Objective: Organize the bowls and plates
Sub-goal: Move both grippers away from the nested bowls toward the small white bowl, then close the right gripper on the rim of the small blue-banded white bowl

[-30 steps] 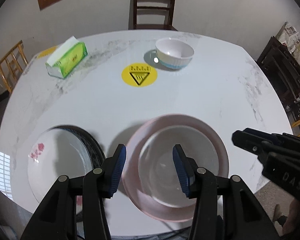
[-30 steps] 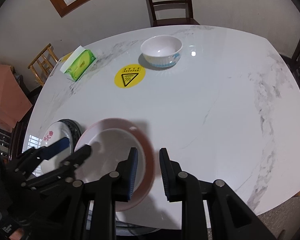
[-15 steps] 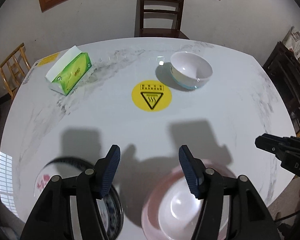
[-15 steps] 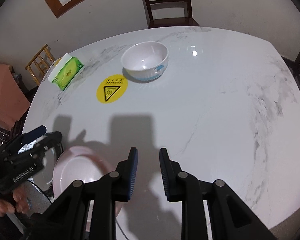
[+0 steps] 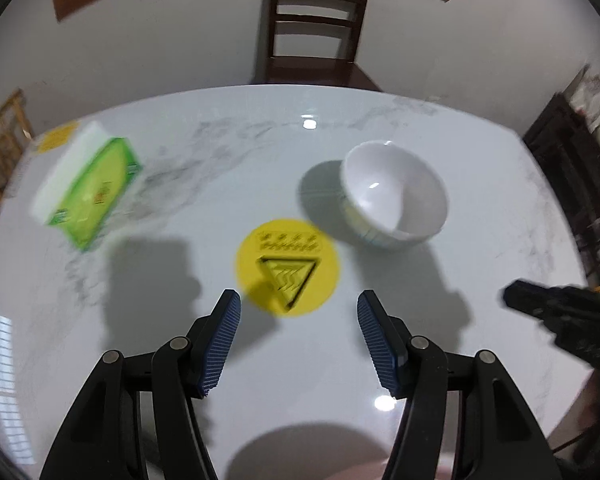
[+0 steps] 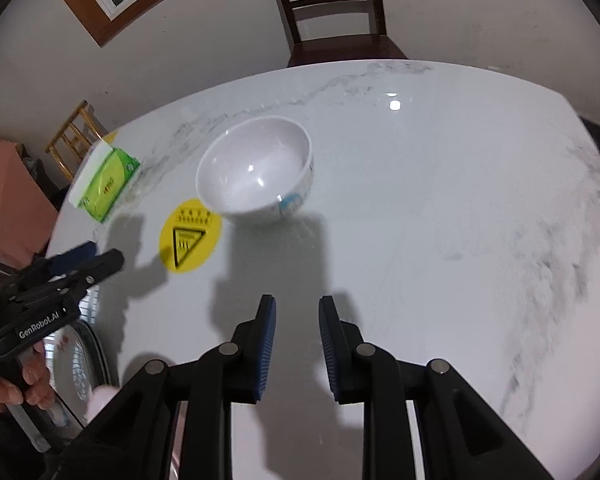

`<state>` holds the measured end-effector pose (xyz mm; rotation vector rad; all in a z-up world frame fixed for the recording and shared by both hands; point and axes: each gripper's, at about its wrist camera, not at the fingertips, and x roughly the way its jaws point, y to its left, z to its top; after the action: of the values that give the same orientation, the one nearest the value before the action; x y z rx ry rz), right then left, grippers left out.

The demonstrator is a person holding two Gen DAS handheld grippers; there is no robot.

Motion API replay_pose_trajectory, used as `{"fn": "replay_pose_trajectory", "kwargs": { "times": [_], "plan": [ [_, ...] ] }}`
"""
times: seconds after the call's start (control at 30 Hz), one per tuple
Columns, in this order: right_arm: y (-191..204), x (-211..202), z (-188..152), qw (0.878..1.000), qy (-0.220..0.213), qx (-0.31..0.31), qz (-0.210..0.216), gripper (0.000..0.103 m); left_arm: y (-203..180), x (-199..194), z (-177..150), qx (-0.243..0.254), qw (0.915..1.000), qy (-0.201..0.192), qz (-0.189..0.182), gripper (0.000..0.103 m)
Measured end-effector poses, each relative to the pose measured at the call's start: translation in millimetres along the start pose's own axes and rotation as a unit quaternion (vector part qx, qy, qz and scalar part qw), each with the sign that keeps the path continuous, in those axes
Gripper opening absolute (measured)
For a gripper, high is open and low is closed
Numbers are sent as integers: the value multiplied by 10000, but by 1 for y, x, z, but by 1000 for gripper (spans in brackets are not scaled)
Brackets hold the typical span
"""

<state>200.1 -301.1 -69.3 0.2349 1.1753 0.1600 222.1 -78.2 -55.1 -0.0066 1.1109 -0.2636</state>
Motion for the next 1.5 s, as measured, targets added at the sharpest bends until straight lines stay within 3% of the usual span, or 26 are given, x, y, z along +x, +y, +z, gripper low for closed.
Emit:
{"fn": "replay_pose_trajectory", "kwargs": {
  "times": [0.13, 0.23, 0.6, 0.7, 0.77, 0.8, 0.83, 0.87, 1.13, 1.5],
  "plan": [
    [-6, 14, 25, 9998, 0, 136, 151, 23, -5, 15, 26, -257, 9991, -20, -338, 57],
    [-8, 25, 45, 9998, -85, 171, 31, 23, -10, 27, 43, -408, 9979, -33, -492, 57],
    [-16, 72, 87, 9994, 39, 351, -49, 24, -23, 87, 73, -408, 9985, 252, -277, 55],
    [-13, 83, 89, 9995, 71, 277, -158, 24, -25, 100, 71, -346, 9986, 354, -192, 43],
    [-13, 87, 88, 9994, 73, 329, -84, 24, -24, 106, 69, -342, 9982, 418, -272, 22],
    [-14, 89, 87, 9992, 71, 403, -8, 24, -24, 109, 68, -350, 9976, 447, -403, 19],
    [-14, 89, 86, 9989, 86, 457, 47, 22, -24, 109, 68, -352, 9973, 424, -480, 14],
    [-14, 89, 84, 9989, 102, 462, 73, 19, -26, 107, 67, -309, 9977, 398, -442, 13],
    [-6, 74, 63, 9984, 286, 492, 26, 18, -31, 82, 50, -146, 9982, 465, -350, 12],
    [21, 11, 21, 9992, 177, 354, -4, 18, -39, 16, 15, -55, 9987, 408, -310, 12]
  ]
}}
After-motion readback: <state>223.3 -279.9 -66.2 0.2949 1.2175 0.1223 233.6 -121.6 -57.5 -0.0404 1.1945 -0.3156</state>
